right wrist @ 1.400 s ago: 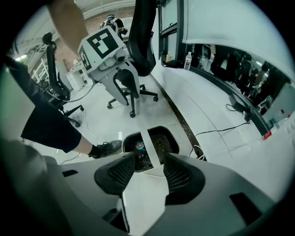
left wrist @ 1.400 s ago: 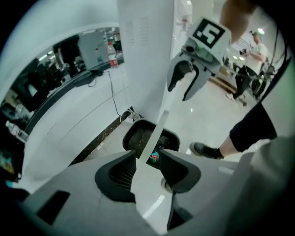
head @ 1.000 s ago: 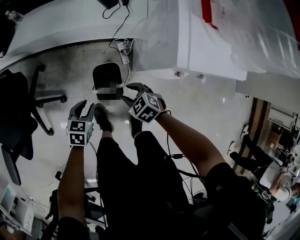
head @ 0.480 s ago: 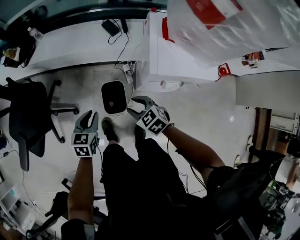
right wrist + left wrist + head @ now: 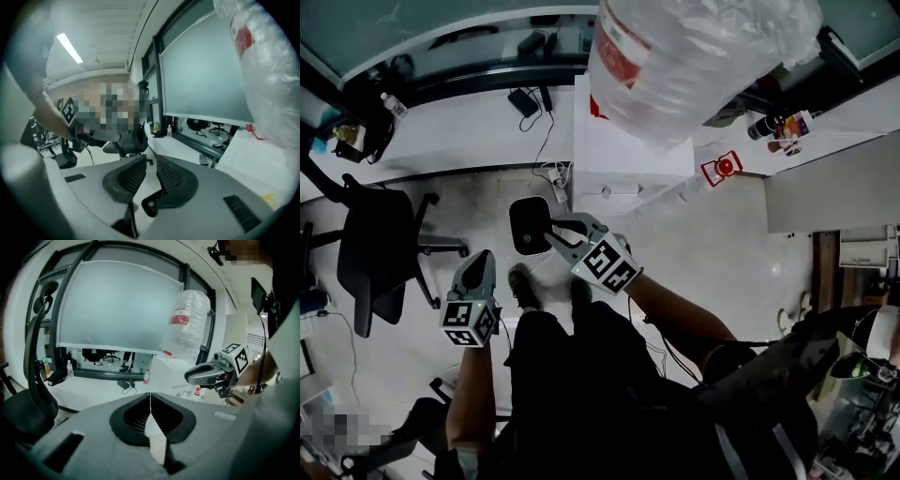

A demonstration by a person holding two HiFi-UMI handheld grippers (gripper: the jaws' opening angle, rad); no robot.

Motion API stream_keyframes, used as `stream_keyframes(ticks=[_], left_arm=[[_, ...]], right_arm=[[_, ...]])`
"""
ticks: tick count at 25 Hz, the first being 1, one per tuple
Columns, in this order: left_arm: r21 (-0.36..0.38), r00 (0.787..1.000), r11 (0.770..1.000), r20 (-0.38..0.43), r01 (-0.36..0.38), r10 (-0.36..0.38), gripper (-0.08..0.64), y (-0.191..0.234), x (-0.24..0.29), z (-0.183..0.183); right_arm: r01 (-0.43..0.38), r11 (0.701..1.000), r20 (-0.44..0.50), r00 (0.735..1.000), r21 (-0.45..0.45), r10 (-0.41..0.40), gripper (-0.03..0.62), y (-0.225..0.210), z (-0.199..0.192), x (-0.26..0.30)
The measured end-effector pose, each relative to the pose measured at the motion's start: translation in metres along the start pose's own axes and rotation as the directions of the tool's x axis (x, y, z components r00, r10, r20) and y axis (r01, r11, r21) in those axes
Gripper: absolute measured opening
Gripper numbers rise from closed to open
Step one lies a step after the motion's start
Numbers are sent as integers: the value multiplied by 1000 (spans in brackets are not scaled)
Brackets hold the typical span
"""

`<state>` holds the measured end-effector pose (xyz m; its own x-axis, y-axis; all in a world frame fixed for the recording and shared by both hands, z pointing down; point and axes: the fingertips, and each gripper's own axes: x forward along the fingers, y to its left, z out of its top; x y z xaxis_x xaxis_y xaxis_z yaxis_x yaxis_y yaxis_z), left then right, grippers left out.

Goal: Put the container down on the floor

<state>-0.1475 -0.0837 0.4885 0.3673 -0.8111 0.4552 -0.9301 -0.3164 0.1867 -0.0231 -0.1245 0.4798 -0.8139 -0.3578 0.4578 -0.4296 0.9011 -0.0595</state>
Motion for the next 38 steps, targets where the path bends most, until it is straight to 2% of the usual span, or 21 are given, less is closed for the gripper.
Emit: stream_keyframes(ticks=[5, 11, 14, 22, 27, 29, 33, 36, 38], left_arm=[[10, 996, 1000, 92, 14, -15, 12, -23, -27, 39], [99, 974, 995, 222, 28, -49, 12, -40, -62, 97], [79, 962, 997, 271, 22, -42, 12, -38, -78, 119], [74, 942, 994, 323, 76, -96, 12, -38, -128, 143], [143, 936, 989, 341, 37, -85, 12, -24, -164, 151], [158, 935, 987, 349, 9, -65, 12, -15, -176, 153], [53, 933, 997, 358, -62, 39, 12, 19, -192, 156], [-36, 900, 986, 406, -161, 162, 12, 49, -213, 158], [-63, 889, 980, 414, -188, 197, 12, 62, -223, 157]], right_arm=[[4, 1000, 120, 993, 4, -4, 35, 5, 51, -35], [51, 999, 234, 971, -2, -49, 25, 10, 102, -66], [77, 997, 269, 961, -15, -70, 23, 17, 127, -75], [142, 989, 340, 928, 49, -151, 20, 40, 177, -86], [181, 977, 355, 911, 113, -210, 15, 54, 195, -85], [199, 974, 363, 904, 112, -227, 14, 62, 201, -86], [211, 971, 372, 897, 116, -239, 11, 73, 214, -83], [209, 973, 367, 902, 94, -229, 9, 84, 221, -79], [220, 972, 370, 899, 81, -234, 9, 91, 226, -78]])
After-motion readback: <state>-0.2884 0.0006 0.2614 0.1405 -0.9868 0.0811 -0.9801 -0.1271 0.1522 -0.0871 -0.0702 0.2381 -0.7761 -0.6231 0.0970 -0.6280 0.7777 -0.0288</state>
